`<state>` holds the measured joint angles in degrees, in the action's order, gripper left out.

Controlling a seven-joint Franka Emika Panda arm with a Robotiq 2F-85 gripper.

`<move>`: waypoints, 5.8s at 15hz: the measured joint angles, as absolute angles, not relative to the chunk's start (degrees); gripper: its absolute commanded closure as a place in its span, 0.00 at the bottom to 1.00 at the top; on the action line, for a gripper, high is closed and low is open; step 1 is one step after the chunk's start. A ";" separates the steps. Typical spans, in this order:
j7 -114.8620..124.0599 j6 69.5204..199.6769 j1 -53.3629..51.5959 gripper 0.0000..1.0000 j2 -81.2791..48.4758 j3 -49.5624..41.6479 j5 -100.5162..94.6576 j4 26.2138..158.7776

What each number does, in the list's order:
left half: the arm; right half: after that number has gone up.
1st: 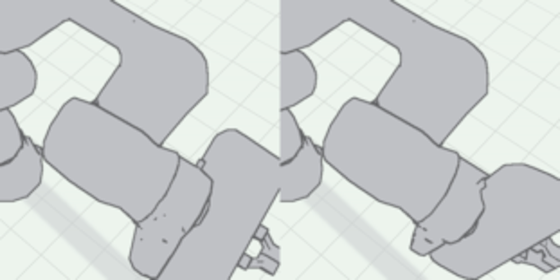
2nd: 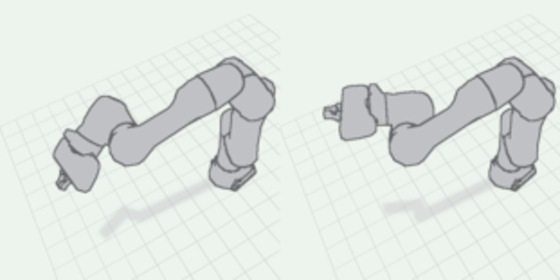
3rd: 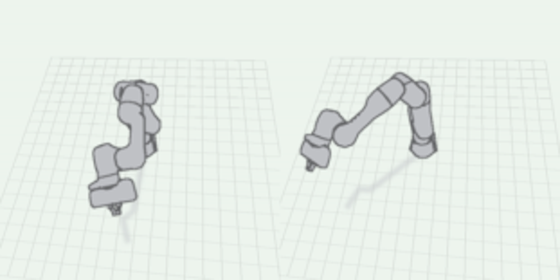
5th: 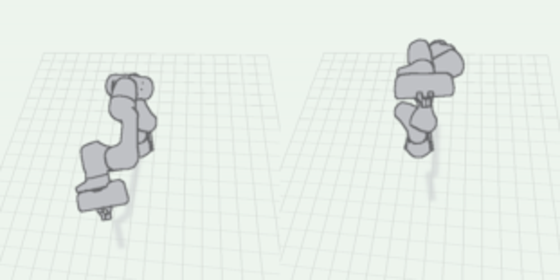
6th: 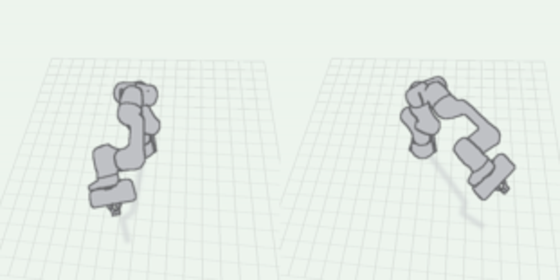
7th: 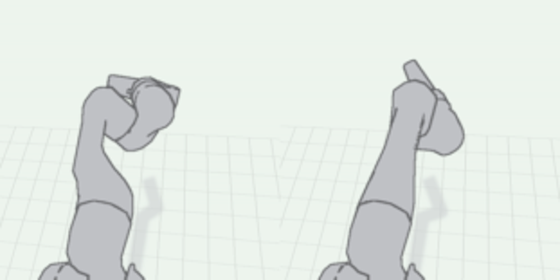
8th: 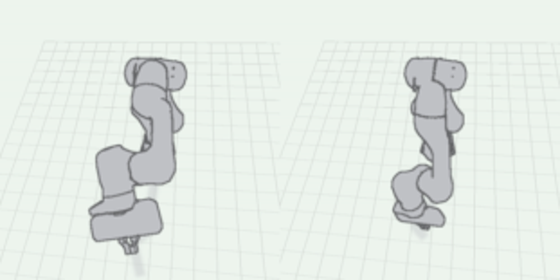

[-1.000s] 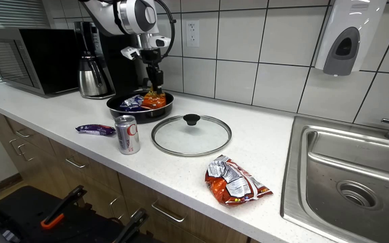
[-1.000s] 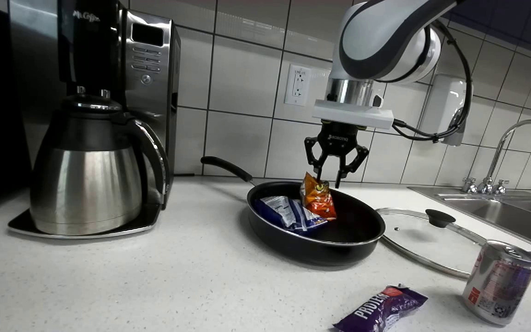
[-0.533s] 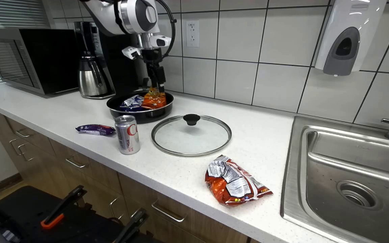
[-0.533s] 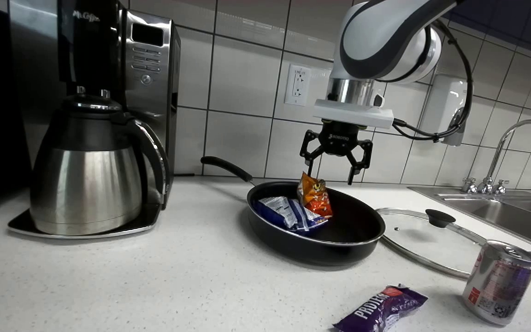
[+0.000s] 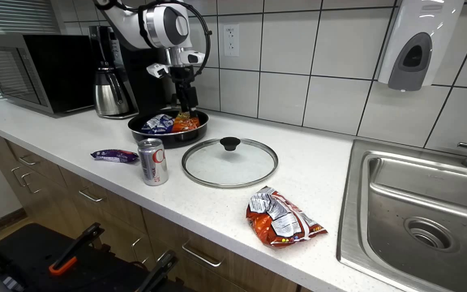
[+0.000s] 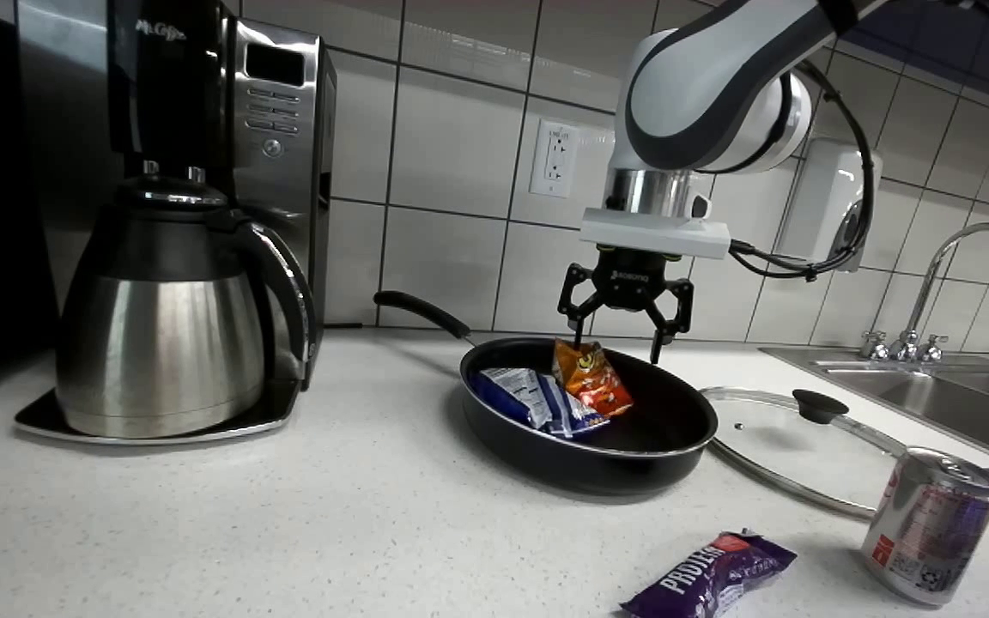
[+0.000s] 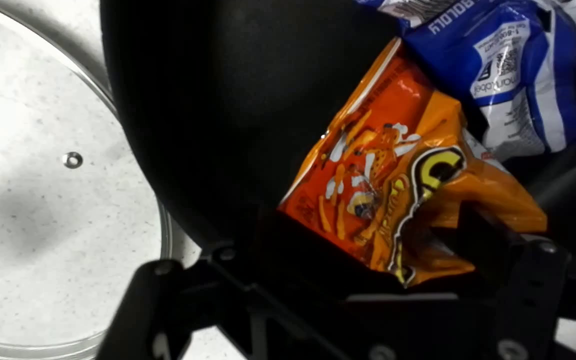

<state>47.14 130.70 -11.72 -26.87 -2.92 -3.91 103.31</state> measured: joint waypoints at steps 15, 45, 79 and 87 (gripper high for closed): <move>47.14 129.40 -10.76 0.00 -23.18 -5.25 -3.85 103.06; 48.27 133.92 10.21 0.00 12.81 -9.94 -3.58 142.04; 60.86 141.95 25.92 0.00 9.80 -15.21 -3.69 148.37; 60.76 142.35 25.25 0.00 6.27 -16.19 -2.79 148.31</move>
